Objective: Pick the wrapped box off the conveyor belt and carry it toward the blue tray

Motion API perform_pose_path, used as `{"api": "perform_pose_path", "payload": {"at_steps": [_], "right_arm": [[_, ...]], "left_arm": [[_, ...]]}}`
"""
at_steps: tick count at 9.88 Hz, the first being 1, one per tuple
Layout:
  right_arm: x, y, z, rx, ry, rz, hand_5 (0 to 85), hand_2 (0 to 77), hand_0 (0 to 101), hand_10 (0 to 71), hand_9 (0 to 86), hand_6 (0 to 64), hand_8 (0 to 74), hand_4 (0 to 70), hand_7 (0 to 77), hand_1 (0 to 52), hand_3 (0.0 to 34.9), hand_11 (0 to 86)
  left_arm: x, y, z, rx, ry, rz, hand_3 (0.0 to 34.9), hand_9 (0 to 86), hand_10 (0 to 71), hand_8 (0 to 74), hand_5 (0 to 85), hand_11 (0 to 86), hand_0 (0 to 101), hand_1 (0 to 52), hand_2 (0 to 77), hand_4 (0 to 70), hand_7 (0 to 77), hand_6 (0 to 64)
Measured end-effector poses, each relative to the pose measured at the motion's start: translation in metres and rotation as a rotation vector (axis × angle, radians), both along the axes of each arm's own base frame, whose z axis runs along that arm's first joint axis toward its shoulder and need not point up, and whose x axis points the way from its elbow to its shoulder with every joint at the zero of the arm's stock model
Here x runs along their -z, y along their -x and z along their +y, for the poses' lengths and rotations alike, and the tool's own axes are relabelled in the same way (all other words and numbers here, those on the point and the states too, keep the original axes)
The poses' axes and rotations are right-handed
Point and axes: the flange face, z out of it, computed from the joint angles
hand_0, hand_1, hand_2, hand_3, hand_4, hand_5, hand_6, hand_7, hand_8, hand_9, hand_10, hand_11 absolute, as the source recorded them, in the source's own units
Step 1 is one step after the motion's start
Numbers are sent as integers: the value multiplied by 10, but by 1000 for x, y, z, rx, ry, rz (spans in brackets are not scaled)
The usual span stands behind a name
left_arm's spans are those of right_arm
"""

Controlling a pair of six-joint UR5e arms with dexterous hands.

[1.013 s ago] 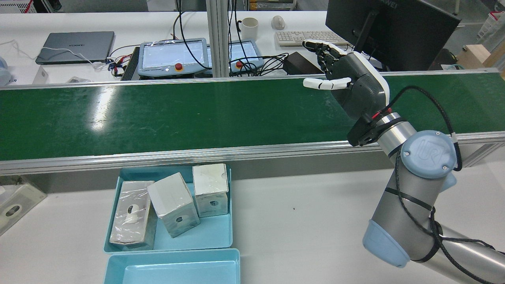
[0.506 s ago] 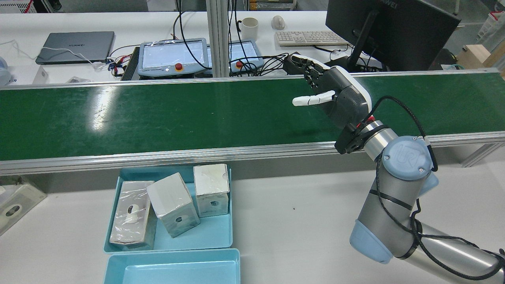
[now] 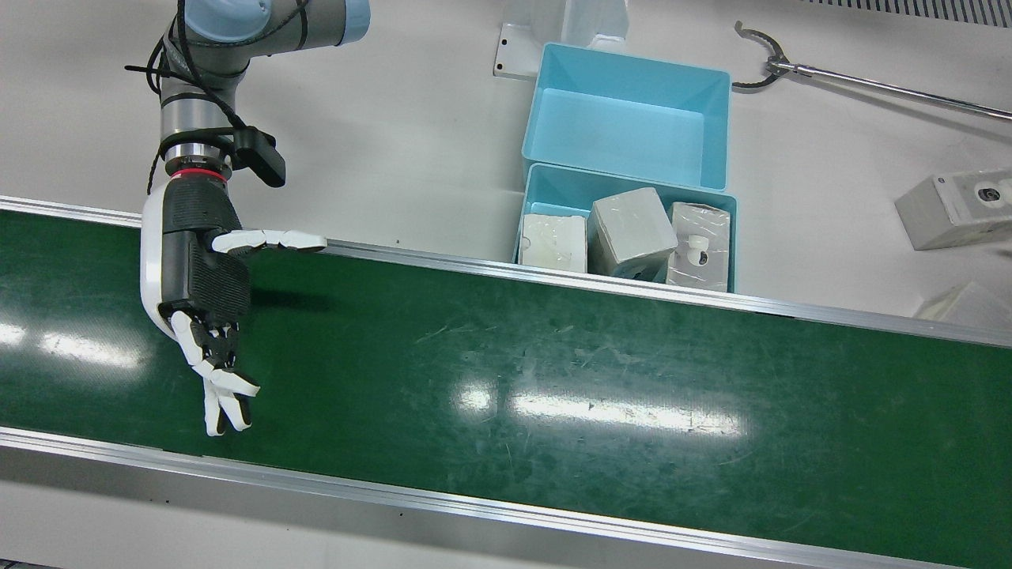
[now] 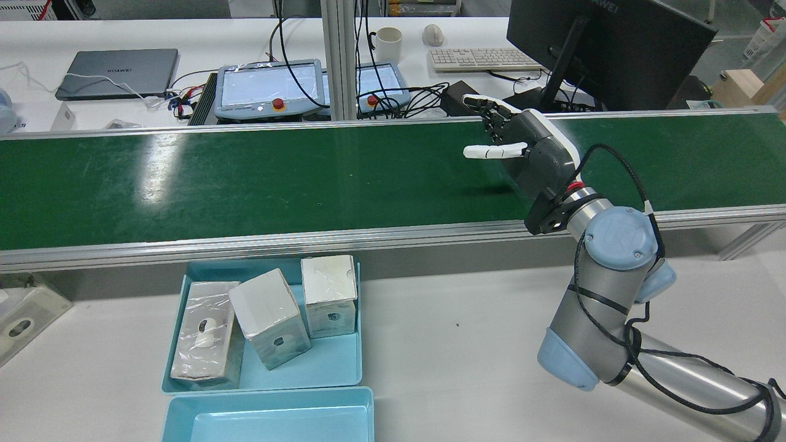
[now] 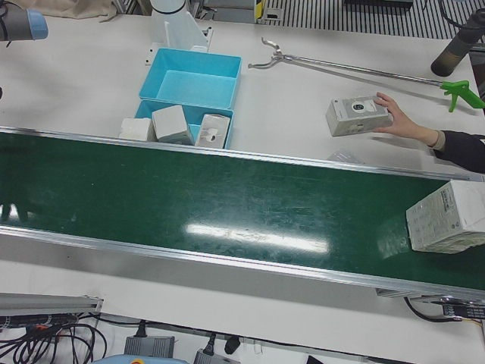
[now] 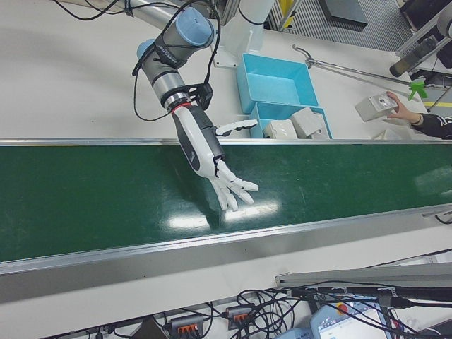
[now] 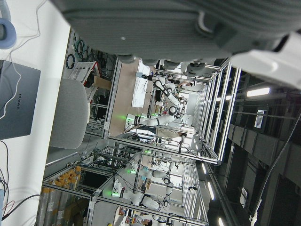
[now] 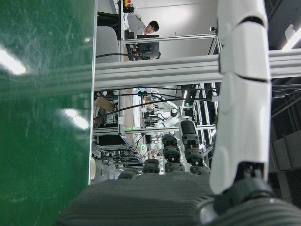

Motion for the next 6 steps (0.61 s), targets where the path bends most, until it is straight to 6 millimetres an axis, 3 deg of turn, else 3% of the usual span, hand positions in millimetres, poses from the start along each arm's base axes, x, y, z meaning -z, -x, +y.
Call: {"api": "perform_pose_path", "payload": {"at_steps": [2, 5, 6], "right_arm": [[1, 2, -4, 0, -4, -13, 224, 131, 483, 0, 44, 44, 16, 131, 49, 153, 0, 11], [9, 1, -5, -2, -15, -30, 224, 120, 482, 0, 44, 60, 11, 120, 49, 153, 0, 11], [12, 1, -5, -2, -21, -37, 218, 125, 490, 0, 38, 60, 16, 109, 49, 180, 0, 11]], "left_arm": [[0, 0, 0, 0, 0, 0, 0, 5, 5, 5, 11, 5, 0, 0, 5, 0, 5, 5], [0, 0, 0, 0, 0, 0, 0, 0, 5, 5, 11, 5, 0, 0, 11, 0, 5, 5], [0, 0, 0, 0, 0, 0, 0, 0, 5, 5, 11, 5, 0, 0, 11, 0, 5, 5]]}}
